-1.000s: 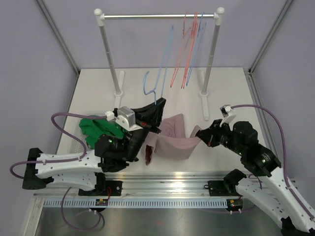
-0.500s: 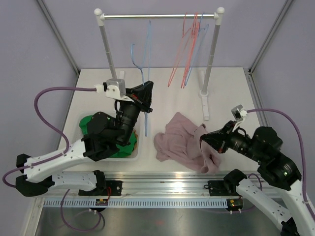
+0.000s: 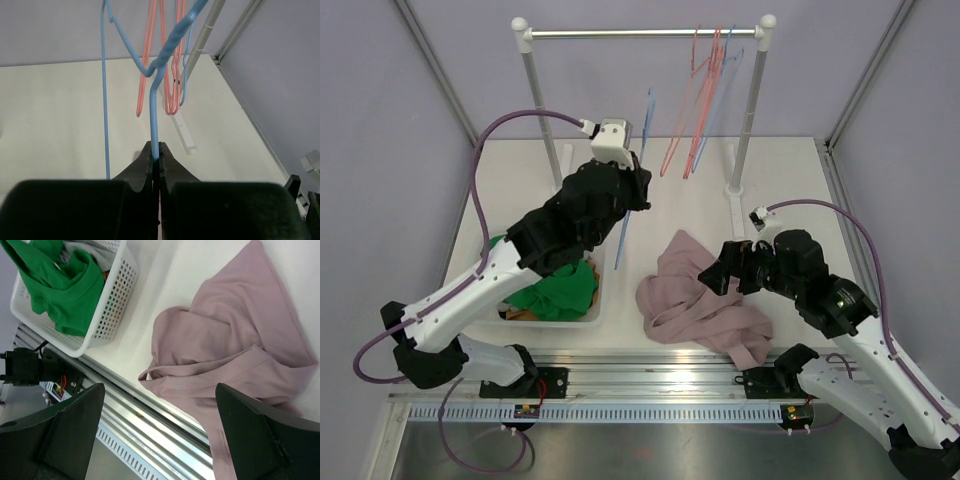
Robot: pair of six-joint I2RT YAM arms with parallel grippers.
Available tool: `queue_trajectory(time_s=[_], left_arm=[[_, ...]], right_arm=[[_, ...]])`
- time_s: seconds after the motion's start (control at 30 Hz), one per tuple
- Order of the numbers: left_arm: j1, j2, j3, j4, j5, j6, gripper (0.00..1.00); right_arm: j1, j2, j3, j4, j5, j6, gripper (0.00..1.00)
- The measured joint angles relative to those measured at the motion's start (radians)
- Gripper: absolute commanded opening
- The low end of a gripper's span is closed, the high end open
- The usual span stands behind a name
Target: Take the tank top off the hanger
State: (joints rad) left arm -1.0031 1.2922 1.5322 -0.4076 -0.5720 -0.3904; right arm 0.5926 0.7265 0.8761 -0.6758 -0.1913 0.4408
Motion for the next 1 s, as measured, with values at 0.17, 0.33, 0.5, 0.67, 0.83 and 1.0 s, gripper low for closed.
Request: queue_trajectory(time_s=[0.17,0.33,0.5,0.67,0.83,1.0], left_arm=[[0.071,0.135,0.188,-0.084,0.108,-0.003,0.00],[0.163,0.305,0.429,-0.140,0.191,-0.003,0.00],[0.240,0.507,0.683,-0.150,0.259,-0.002,0.00],[0.298,0.650,0.787,-0.090,0.331,0.007,0.00],[0.361,0.756,0.858,-0.042,0.400,-0.003,0.00],[0.418,0.828,0.899,0.007,0.462,-0.005,0.00]], right_arm=[[0.000,-0.050,0.017,-0.004,0.042,0.001,0.99],[0.000,-0.117,0.018,-0.004,0.037,0.009,0.99],[0.000,-0.166,0.033,-0.019,0.013,0.013,1.00],[0.000,-0.198,0.066,-0.039,0.010,0.002,0.99],[0.000,-0.212,0.085,-0.074,0.015,-0.015,0.99],[0.000,-0.218,0.085,-0.098,0.017,-0.031,1.00]])
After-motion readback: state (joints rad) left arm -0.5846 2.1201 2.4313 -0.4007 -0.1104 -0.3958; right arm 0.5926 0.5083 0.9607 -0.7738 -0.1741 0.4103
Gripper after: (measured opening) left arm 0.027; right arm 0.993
